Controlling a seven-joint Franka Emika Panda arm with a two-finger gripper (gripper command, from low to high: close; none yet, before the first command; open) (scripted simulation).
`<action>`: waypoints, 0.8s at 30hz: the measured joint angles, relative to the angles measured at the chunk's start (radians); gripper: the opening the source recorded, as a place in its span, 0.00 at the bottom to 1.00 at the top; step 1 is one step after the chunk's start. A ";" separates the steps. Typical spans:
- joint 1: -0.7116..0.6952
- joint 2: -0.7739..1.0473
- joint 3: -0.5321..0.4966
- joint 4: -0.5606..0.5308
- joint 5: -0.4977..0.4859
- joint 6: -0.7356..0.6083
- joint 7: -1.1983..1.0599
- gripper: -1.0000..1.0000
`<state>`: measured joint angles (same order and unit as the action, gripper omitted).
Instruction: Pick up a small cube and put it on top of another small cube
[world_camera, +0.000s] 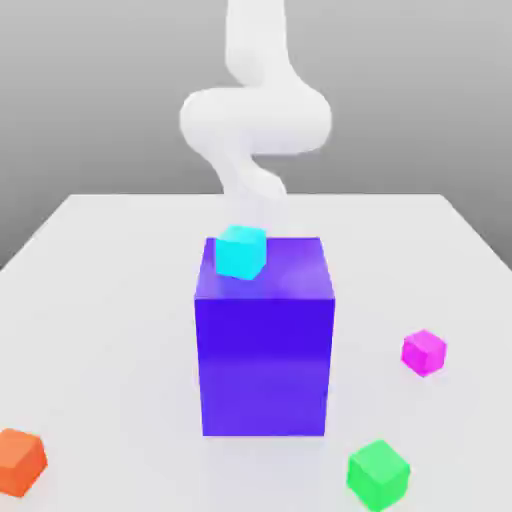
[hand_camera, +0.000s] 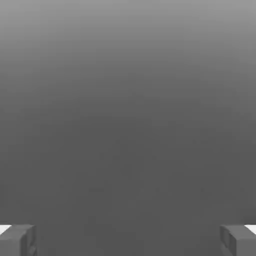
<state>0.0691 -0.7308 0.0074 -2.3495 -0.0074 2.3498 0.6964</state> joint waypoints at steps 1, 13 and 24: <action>0.030 0.030 0.003 -0.022 -0.003 0.022 -0.046 0.50; 0.353 0.366 0.038 -0.260 -0.020 0.262 -0.561 0.50; 0.601 0.670 0.127 -0.478 0.003 0.481 -1.056 0.50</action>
<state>0.6703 -0.0609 0.1349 -2.8272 -0.0043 2.8312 -0.3598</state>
